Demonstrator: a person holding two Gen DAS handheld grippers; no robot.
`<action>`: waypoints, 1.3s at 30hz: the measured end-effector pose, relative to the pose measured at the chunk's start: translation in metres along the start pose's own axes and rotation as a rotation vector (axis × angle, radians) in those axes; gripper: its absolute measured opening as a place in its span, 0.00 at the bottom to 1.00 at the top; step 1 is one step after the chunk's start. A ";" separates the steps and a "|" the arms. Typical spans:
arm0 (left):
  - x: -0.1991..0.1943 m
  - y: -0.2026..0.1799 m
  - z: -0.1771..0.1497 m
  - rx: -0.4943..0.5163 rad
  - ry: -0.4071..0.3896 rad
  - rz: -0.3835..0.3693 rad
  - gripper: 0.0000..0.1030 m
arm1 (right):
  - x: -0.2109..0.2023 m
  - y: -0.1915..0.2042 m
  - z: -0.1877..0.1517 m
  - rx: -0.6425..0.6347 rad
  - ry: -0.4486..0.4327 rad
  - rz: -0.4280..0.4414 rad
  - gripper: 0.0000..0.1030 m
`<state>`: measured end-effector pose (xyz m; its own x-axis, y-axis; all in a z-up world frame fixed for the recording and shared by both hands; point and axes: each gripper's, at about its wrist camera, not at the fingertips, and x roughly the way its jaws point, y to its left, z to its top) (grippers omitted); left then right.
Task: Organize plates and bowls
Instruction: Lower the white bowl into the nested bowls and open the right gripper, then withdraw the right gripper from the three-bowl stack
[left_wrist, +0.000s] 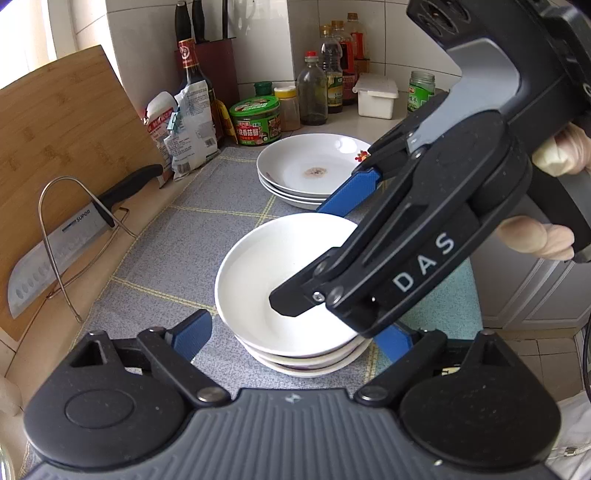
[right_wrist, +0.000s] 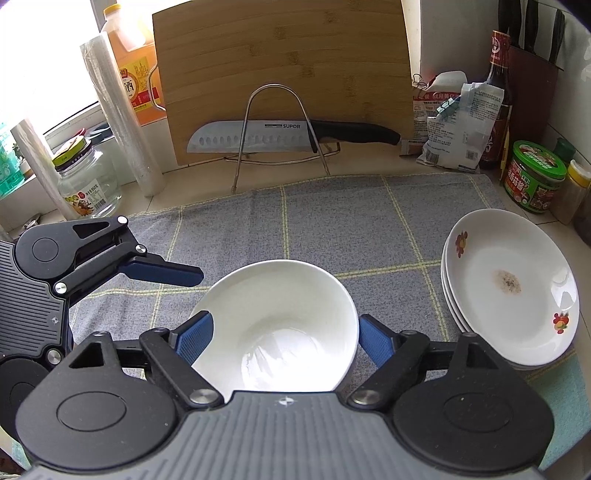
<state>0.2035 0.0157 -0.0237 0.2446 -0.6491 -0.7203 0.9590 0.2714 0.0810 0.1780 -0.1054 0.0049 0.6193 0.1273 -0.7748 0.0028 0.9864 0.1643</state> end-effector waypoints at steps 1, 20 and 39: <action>-0.002 0.001 0.000 0.000 -0.004 -0.001 0.91 | -0.001 0.000 0.000 0.003 -0.004 0.003 0.87; -0.051 0.007 -0.046 -0.209 -0.077 0.170 0.96 | -0.044 0.016 -0.034 0.064 -0.157 0.080 1.00; -0.071 0.013 -0.073 -0.339 -0.129 0.175 0.97 | -0.053 0.028 -0.048 0.067 -0.176 -0.055 1.00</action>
<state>0.1887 0.1169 -0.0219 0.4369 -0.6499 -0.6219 0.8049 0.5911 -0.0523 0.1074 -0.0793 0.0213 0.7448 0.0470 -0.6657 0.0895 0.9815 0.1695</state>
